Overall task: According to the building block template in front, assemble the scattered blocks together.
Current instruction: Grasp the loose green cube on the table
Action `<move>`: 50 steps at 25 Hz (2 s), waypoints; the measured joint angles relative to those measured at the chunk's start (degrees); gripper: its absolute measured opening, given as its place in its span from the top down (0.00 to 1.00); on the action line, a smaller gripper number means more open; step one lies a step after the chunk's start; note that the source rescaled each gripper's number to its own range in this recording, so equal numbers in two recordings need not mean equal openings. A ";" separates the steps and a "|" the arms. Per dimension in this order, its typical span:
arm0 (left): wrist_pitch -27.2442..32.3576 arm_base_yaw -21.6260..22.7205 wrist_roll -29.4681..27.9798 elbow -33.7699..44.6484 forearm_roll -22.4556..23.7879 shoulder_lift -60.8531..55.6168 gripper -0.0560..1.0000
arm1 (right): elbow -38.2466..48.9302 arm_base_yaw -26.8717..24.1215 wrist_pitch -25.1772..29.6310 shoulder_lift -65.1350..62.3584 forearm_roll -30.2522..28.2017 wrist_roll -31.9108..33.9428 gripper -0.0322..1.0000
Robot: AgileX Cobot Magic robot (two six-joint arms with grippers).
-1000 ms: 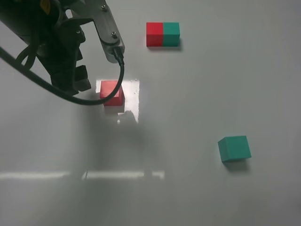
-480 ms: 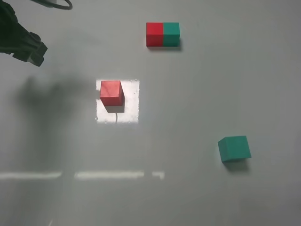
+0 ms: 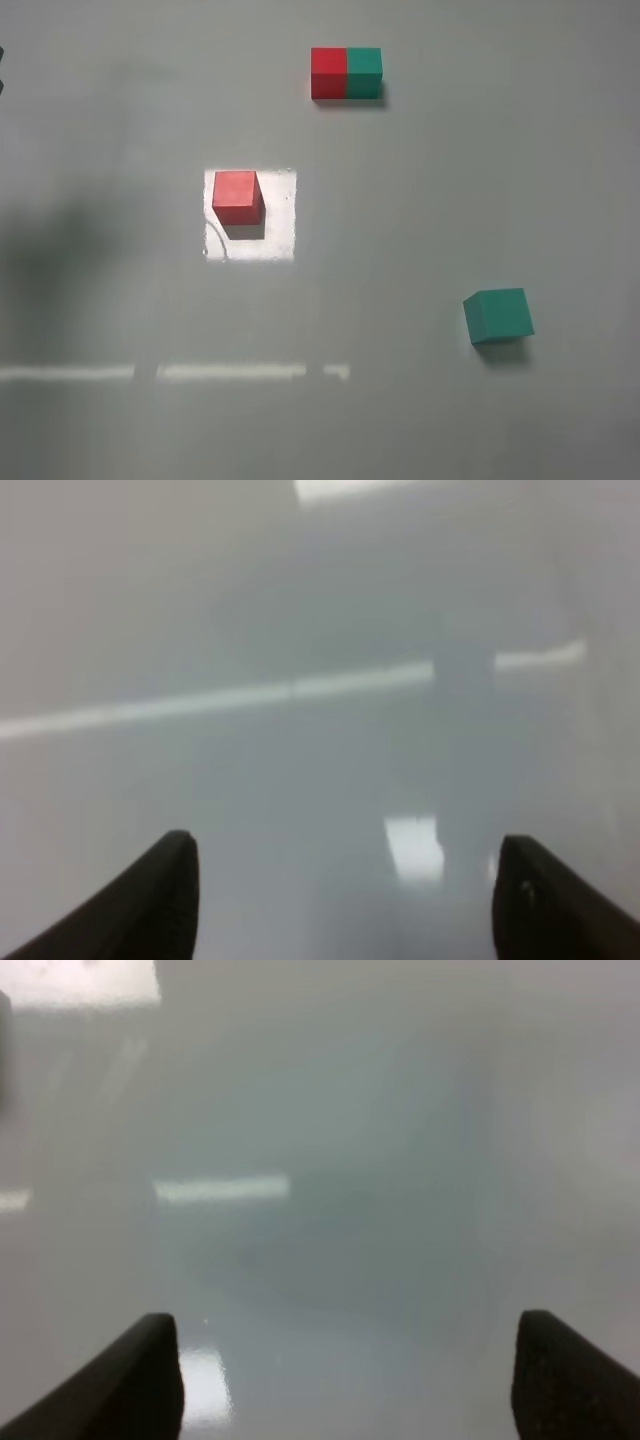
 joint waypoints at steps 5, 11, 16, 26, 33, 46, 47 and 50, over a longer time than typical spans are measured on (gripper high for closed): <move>-1.79 4.68 -0.06 9.14 -0.05 -7.15 0.44 | 0.00 0.00 0.00 0.00 0.00 -0.05 0.23; -4.87 6.79 -0.91 21.51 -2.43 -17.91 0.44 | 0.00 0.00 0.00 0.00 0.00 -0.05 0.23; -6.48 6.97 -2.72 31.53 -2.53 -26.88 0.44 | 0.00 0.00 0.00 0.00 0.00 -0.05 0.23; -10.08 7.15 -3.60 52.97 -7.86 -46.15 0.44 | 0.00 0.00 0.00 0.00 0.00 -0.05 0.29; -8.74 7.15 -2.84 58.59 -12.25 -58.37 0.44 | 0.00 0.00 0.00 0.00 0.00 -0.05 0.30; -6.25 7.15 5.51 62.87 -17.94 -72.10 0.44 | 0.00 0.00 0.00 0.00 0.00 -0.05 0.30; -5.37 7.15 5.57 63.38 -17.99 -73.04 0.44 | 0.00 0.00 0.00 0.00 0.00 -0.05 0.30; -3.60 7.15 7.05 64.29 -19.24 -74.10 0.44 | 0.00 0.00 0.00 0.00 0.00 -0.05 0.30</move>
